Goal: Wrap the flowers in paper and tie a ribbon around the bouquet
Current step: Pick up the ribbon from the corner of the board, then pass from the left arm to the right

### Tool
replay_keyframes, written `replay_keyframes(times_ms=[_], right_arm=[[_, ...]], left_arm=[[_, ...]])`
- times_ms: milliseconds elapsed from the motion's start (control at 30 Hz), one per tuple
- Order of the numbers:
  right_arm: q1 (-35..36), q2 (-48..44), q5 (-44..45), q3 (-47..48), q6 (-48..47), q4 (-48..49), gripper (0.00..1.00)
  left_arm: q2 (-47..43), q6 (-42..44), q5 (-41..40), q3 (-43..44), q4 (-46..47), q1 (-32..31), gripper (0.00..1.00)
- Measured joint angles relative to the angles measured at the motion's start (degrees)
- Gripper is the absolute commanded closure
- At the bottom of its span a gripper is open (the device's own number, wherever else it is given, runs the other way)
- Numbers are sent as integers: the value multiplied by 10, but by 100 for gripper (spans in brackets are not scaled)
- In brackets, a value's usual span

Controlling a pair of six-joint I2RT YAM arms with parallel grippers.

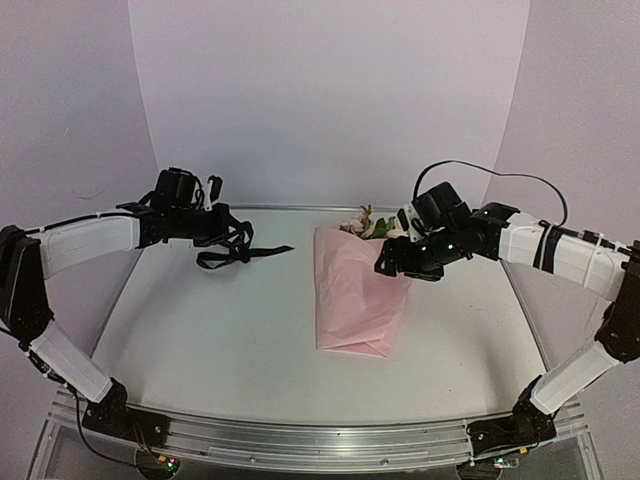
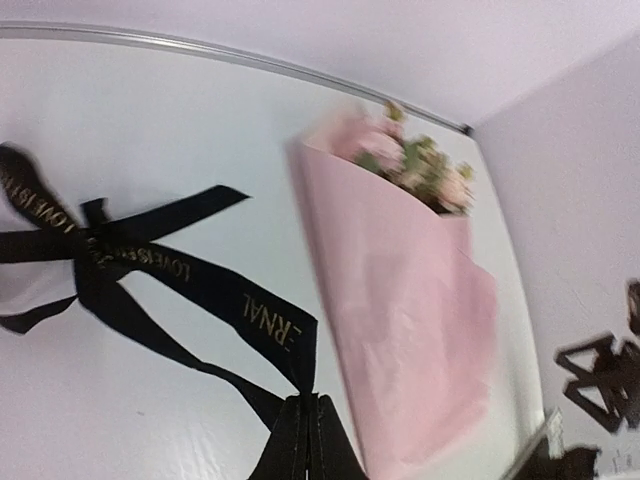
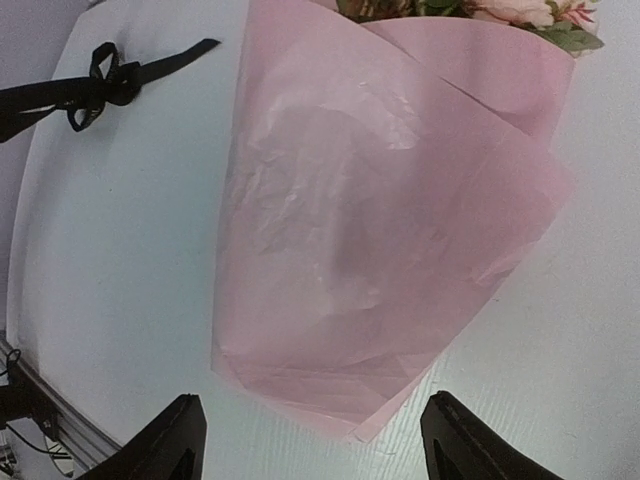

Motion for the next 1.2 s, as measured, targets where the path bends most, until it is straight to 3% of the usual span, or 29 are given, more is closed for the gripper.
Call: replay_keyframes(times_ms=[267, 433, 733, 1200], right_arm=[[57, -23, -5, -50, 14, 124, 19], [100, -53, -20, -88, -3, 200, 30], [135, -34, -72, -61, -81, 281, 31], [135, 61, -117, 72, -148, 276, 36]], left_arm=[[-87, 15, 194, -40, 56, -98, 100], [-90, 12, 273, -40, 117, -101, 100], [-61, 10, 341, -39, 144, -100, 100], [-47, 13, 387, -20, 144, -100, 100]])
